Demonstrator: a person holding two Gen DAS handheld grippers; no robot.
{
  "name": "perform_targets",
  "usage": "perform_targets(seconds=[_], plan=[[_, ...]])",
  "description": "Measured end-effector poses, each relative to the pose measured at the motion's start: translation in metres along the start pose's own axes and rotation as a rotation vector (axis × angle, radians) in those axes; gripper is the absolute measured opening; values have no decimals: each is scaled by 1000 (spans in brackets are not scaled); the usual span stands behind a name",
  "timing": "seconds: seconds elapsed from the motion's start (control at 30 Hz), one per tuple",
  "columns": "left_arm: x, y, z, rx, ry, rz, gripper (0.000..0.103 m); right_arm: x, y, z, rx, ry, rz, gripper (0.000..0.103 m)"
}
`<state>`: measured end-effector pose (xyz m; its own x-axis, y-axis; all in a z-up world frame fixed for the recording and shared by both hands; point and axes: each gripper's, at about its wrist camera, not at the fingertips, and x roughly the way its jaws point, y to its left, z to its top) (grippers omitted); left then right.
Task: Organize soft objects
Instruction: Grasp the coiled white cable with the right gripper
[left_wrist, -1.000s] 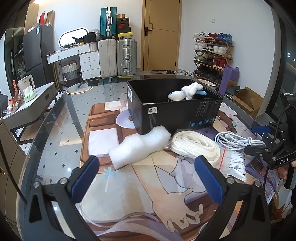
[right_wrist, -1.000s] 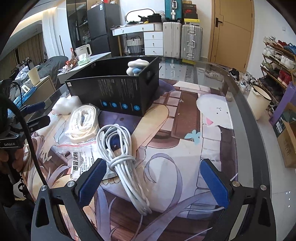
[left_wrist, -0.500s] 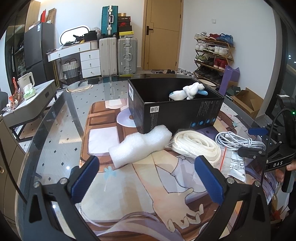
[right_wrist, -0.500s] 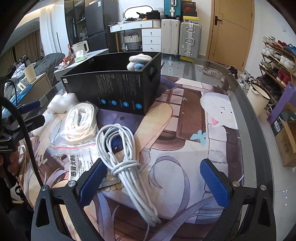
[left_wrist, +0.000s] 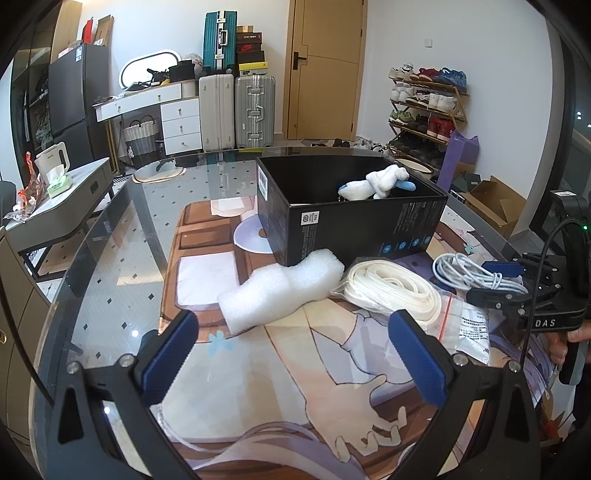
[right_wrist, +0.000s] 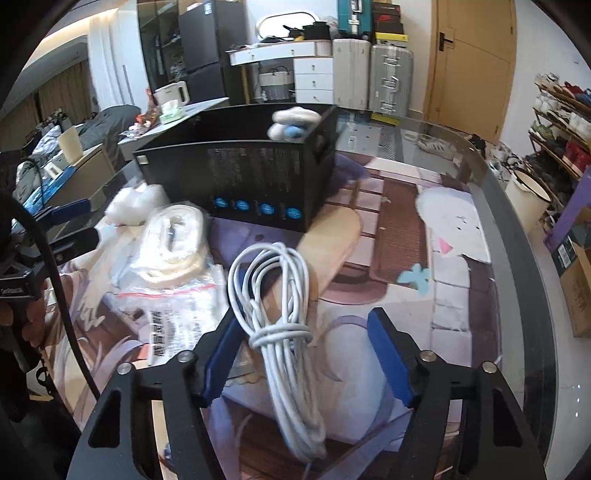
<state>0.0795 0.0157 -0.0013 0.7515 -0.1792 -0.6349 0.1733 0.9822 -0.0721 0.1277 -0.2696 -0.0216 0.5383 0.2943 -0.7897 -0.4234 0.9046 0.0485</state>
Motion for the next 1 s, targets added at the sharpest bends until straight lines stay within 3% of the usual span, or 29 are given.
perform_targets(seconds=[0.4,0.47,0.63,1.0], plan=[[0,0,0,0,-1,0,103,0,1,-3,-3,-9,-21,63],[0,0,0,-1,-1,0,103,-1,2,-4,-8,-12,-16,58],[-1,1,-1,-7,0,0,103,-5,7,-6,-33,-26,6,32],[2,6,0,-46,17,4,103,-15,14,-6,-63,-73,26,31]])
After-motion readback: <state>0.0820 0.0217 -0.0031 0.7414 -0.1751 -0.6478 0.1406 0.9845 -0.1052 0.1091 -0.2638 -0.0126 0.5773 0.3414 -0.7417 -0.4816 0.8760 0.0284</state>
